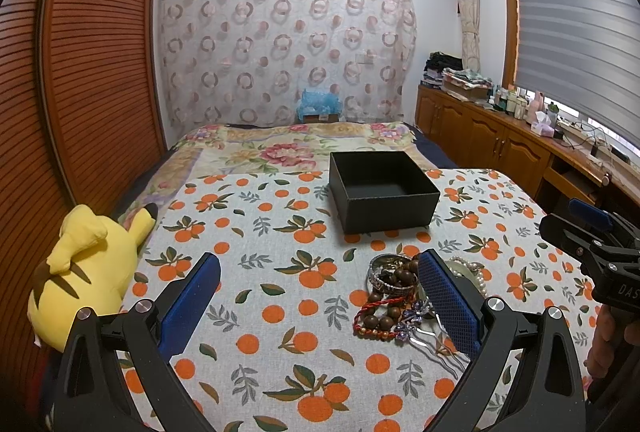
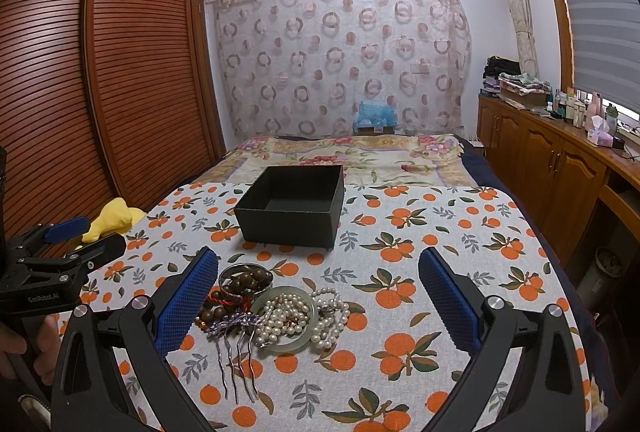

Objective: Organize jewelry

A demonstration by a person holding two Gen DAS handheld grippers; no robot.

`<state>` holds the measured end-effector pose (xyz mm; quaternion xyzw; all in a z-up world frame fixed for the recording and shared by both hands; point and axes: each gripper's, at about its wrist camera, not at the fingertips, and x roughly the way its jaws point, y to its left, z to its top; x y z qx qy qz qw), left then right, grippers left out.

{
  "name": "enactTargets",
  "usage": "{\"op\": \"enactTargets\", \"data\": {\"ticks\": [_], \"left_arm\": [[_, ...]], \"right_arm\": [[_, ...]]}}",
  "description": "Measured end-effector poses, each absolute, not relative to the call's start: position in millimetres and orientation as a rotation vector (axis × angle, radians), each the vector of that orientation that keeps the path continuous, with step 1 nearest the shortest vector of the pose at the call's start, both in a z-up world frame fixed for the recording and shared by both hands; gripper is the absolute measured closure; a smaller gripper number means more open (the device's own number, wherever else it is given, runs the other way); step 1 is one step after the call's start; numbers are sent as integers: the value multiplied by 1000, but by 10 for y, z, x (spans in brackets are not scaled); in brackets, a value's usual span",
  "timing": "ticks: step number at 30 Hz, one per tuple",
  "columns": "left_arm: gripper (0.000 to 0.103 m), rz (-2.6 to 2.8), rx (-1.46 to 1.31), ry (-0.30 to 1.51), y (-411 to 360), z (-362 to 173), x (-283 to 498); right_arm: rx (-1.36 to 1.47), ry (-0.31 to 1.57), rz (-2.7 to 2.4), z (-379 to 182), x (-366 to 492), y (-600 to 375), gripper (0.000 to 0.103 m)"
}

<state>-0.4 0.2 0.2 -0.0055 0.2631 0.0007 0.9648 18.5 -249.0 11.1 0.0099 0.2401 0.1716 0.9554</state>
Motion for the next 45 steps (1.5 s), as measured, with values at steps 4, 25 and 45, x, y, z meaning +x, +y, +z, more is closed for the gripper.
{"op": "enactTargets", "data": {"ticks": [4,25,45], "left_arm": [[7,1,-12,532,2,3,-4],[7,-2,-16,524,-107,67,-33],[7,-3,-20,524,-107,63,-38]], "right_arm": [[21,487,349,113,182,-2493,2],[22,486,350,115,170,-2495,2],[22,485,352,115,169,-2504,2]]}}
